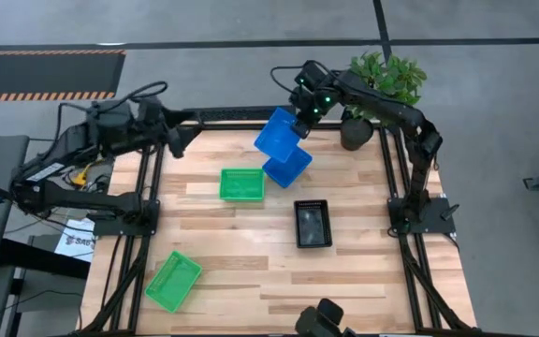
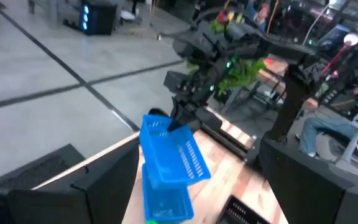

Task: Stack baskets by color
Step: Stack the bottom blue bin on the top blue bin, then stack the bottom green bin on the top green bin

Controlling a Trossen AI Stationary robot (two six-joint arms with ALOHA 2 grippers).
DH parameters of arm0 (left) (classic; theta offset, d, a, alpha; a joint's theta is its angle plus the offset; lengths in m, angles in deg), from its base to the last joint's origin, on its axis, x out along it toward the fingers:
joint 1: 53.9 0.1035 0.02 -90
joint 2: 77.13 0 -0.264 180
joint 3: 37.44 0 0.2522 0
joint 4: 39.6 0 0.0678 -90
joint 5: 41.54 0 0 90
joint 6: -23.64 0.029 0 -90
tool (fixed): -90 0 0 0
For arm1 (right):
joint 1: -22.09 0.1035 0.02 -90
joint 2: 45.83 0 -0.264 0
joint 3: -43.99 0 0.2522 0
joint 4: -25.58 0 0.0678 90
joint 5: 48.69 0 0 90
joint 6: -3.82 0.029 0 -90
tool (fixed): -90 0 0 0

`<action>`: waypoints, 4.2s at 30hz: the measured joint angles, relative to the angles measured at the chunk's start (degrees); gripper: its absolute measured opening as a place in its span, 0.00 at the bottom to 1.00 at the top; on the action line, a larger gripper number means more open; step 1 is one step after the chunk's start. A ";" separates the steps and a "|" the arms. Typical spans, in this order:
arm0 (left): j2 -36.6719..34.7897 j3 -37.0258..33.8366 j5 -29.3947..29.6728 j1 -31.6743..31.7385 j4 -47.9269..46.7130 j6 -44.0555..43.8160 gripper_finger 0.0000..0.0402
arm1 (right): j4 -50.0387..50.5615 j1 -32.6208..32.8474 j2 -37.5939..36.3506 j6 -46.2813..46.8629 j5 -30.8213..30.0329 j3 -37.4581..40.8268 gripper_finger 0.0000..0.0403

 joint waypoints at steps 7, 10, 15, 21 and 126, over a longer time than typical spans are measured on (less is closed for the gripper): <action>2.44 -0.02 -7.59 7.52 -0.32 0.42 0.80 | 0.15 -0.19 0.00 0.03 0.09 0.00 0.04; 2.98 -0.02 -10.15 9.39 -0.45 0.42 0.80 | -0.49 0.66 0.00 2.18 0.18 0.00 0.04; 3.15 -0.02 -11.76 11.09 -0.35 0.67 0.80 | -1.08 5.24 0.08 4.23 0.09 -2.34 0.02; 3.14 -0.02 -11.77 11.74 -0.37 0.39 0.80 | 1.58 11.67 0.04 7.92 -6.43 -3.27 0.04; 4.69 -3.00 -22.68 -1.21 -38.94 -1.66 0.80 | 7.00 33.31 -6.11 31.41 -8.28 -0.16 0.49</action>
